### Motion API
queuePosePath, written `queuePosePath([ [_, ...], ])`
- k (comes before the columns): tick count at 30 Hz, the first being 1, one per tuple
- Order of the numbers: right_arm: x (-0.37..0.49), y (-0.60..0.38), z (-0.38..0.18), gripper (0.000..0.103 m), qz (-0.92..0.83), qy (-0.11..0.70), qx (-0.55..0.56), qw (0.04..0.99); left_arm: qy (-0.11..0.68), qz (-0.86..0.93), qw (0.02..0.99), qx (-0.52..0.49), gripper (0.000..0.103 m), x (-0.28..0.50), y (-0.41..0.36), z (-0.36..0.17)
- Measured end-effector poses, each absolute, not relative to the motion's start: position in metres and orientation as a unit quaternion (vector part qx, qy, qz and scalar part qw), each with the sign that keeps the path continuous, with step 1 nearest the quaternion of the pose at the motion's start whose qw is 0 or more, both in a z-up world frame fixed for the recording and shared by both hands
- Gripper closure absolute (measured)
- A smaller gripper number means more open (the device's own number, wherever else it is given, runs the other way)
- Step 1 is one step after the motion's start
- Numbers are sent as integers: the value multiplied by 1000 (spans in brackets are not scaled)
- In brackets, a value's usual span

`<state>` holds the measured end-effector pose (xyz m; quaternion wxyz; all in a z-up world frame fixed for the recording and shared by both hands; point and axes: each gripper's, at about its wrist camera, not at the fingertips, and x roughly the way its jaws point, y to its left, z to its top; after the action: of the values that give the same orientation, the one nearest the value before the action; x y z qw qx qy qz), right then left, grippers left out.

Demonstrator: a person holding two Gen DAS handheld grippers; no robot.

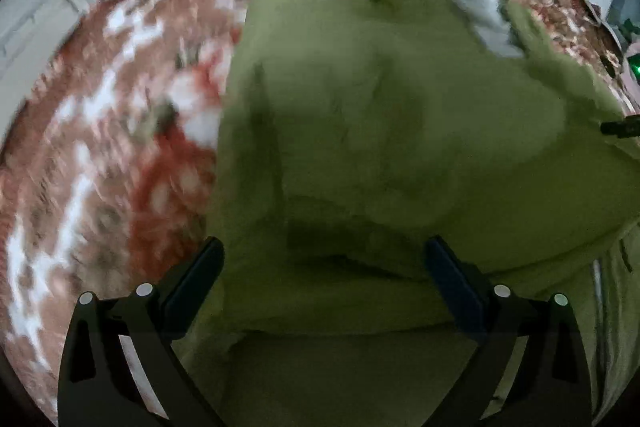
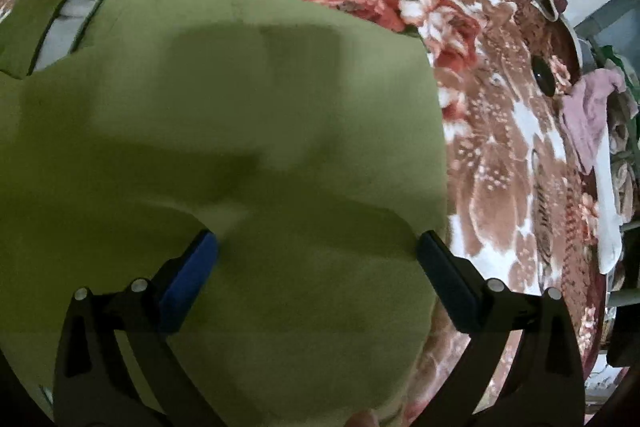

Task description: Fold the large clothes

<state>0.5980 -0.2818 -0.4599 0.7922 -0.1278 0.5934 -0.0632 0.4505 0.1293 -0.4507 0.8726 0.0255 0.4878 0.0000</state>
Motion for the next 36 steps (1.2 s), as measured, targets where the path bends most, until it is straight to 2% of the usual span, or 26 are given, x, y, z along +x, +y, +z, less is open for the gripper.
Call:
queuePosePath([
  [5,577,-239,-429,5,12,555,-104,825,437,-29,898,36,5,461,79,-411],
  [8,572,-222,-443,5,31,551,-120,825,459,-25,886,63,5,483,56,-434],
  [12,567,-227,-472,5,35,574,-73,815,515,-2,856,42,4,498,74,-494],
  [14,564,-233,-475,5,44,561,-52,825,493,-7,869,49,4,491,76,-499],
  [20,566,-233,-466,5,54,558,-44,827,501,3,864,41,5,497,76,-479],
  [24,576,-247,-434,5,75,535,16,841,459,0,888,15,5,514,79,-435],
  [28,635,-265,-395,5,85,511,30,855,446,-9,895,-9,5,583,87,-399],
  [31,697,-276,-376,5,103,498,41,860,443,-23,895,-44,5,666,96,-373],
  [36,805,-277,-369,5,116,471,32,874,462,-53,884,-46,5,783,84,-373],
])
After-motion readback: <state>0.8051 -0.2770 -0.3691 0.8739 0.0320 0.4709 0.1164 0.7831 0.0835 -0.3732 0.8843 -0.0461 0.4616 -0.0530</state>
